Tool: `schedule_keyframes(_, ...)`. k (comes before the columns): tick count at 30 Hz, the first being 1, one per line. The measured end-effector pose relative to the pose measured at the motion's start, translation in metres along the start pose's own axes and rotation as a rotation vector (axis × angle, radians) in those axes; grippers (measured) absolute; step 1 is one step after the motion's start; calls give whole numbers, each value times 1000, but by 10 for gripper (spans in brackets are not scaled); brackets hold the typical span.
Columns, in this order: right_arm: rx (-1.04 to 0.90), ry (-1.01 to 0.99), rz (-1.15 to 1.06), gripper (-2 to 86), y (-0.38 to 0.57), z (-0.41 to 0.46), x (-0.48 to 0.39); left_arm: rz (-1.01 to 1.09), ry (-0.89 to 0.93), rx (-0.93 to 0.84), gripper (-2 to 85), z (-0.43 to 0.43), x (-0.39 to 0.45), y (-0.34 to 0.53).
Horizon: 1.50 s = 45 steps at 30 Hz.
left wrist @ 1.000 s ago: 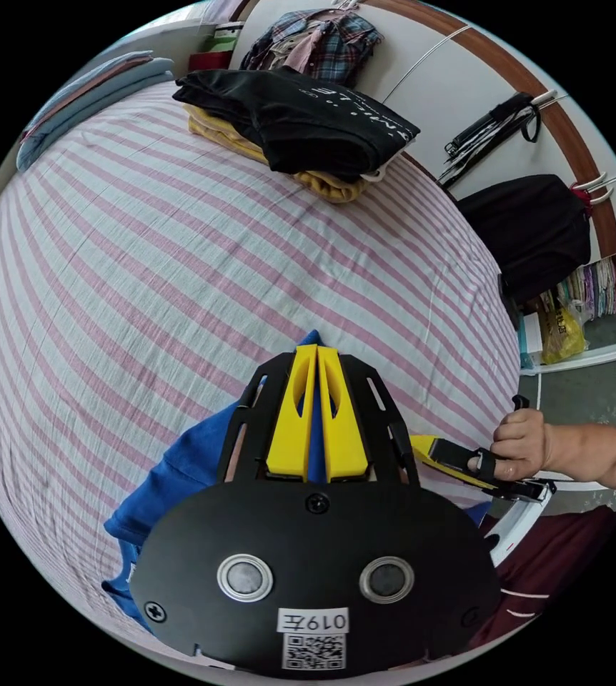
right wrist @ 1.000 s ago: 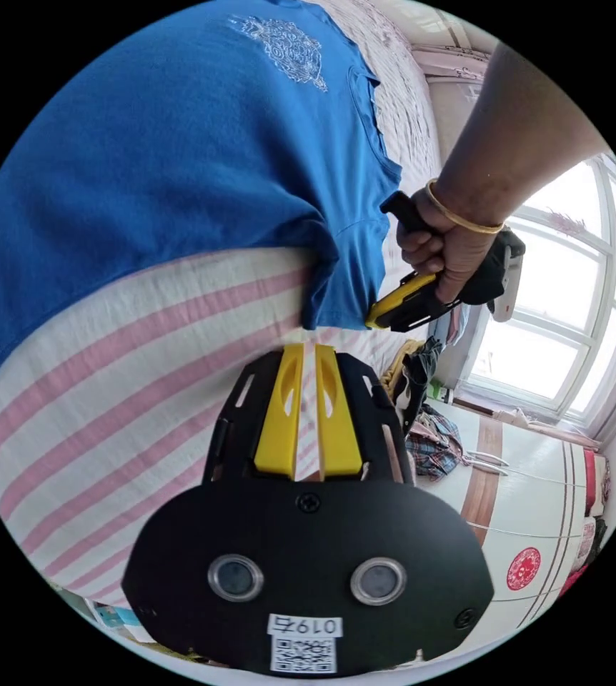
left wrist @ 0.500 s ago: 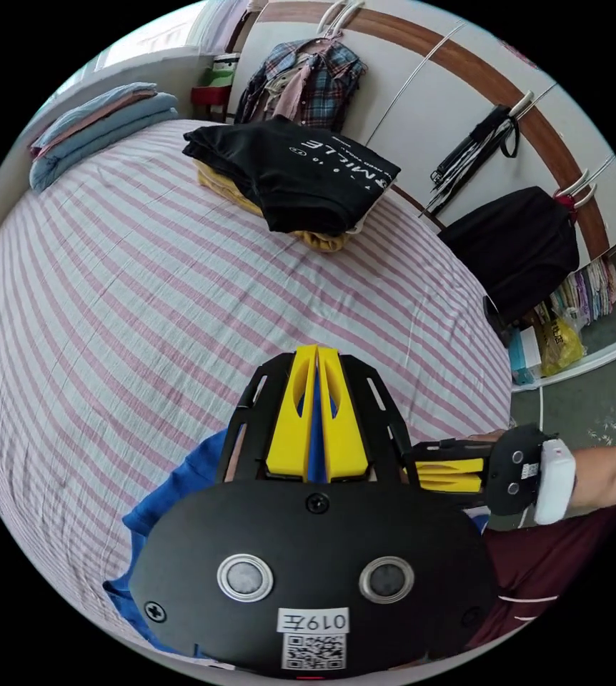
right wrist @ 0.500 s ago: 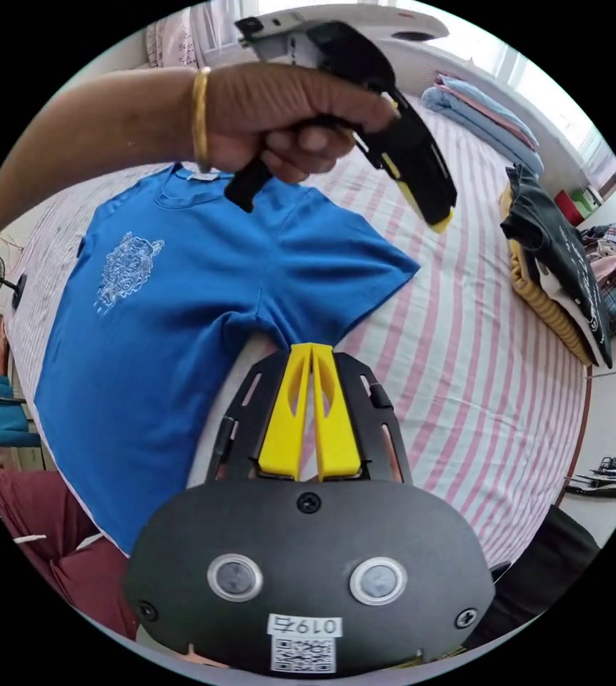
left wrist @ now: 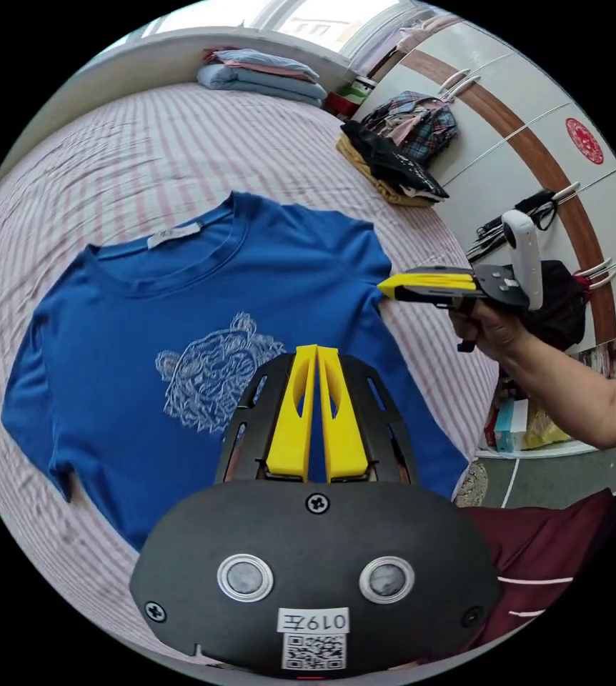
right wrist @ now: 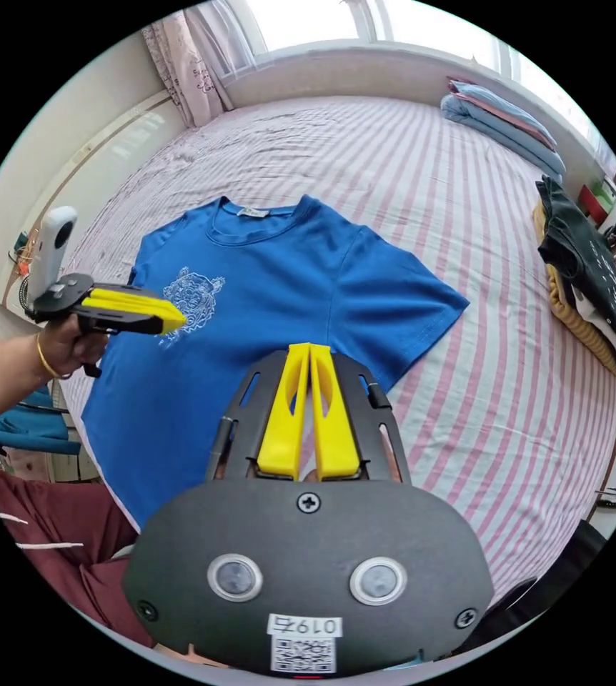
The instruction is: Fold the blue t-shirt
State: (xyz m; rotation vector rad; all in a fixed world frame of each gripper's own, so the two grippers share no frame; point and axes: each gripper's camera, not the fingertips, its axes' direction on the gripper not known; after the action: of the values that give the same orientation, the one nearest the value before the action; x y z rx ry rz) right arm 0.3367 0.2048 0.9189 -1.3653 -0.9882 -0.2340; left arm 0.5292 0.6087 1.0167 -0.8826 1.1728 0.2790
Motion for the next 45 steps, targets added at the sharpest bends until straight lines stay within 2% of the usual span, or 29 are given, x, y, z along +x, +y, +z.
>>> schedule_keyframes(2, -72, 40, 0, -10, -1, 8, 2, -47, -101, 2, 8, -2, -11, 37)
schedule_keyframes(4, -136, 86, -12, -10, 2, 16, 5, -173, -100, -5, 8, -2, -36, 77)
schedule_keyframes(7, -136, 82, 6, -10, 3, 9, 13, -248, -80, 11, 9, -8, -61, 113)
schedule_keyframes(10, -23, 65, 35, -10, -4, -15, 14, -234, -31, 93, 9, -30, -76, 135)
schedule_keyframes(15, 121, -23, 31, -9, -45, -22, 19, -274, -109, 217, 9, -61, -128, 147)
schedule_keyframes(20, 95, 37, 92, -8, -91, 2, 47, -369, -166, 291, 9, -72, -205, 134)
schedule_keyframes(22, 78, 60, 94, -8, -103, 8, 54, -422, -112, 274, 9, -69, -240, 137)
schedule_keyframes(25, -3, 58, 58, -8, -116, 24, 62, -391, -170, 179, 9, -58, -261, 145)
schedule_keyframes(27, -74, 83, 28, -9, -118, 37, 65, -356, -196, 102, 9, -49, -268, 152)
schedule_keyframes(29, -51, 66, 21, -9, -118, 33, 64, -321, -209, 66, 9, -48, -270, 163)
schedule_keyframes(32, 164, -19, 6, -10, -105, -2, 48, -352, -165, 174, 10, -77, -265, 202)
schedule_keyframes(34, 211, -129, 9, -10, -94, -9, 31, -426, -66, 258, 10, -93, -258, 257)
schedule_keyframes(37, 116, -263, -81, -9, -81, 4, -16, -568, 22, 281, 11, -94, -244, 337)
schedule_keyframes(42, -84, -197, -349, -5, -52, 33, -114, -636, 18, 95, 14, -74, -190, 423)
schedule_keyframes(45, -84, -166, -260, 20, -23, 28, -114, -672, -33, 56, 23, -80, -165, 464)
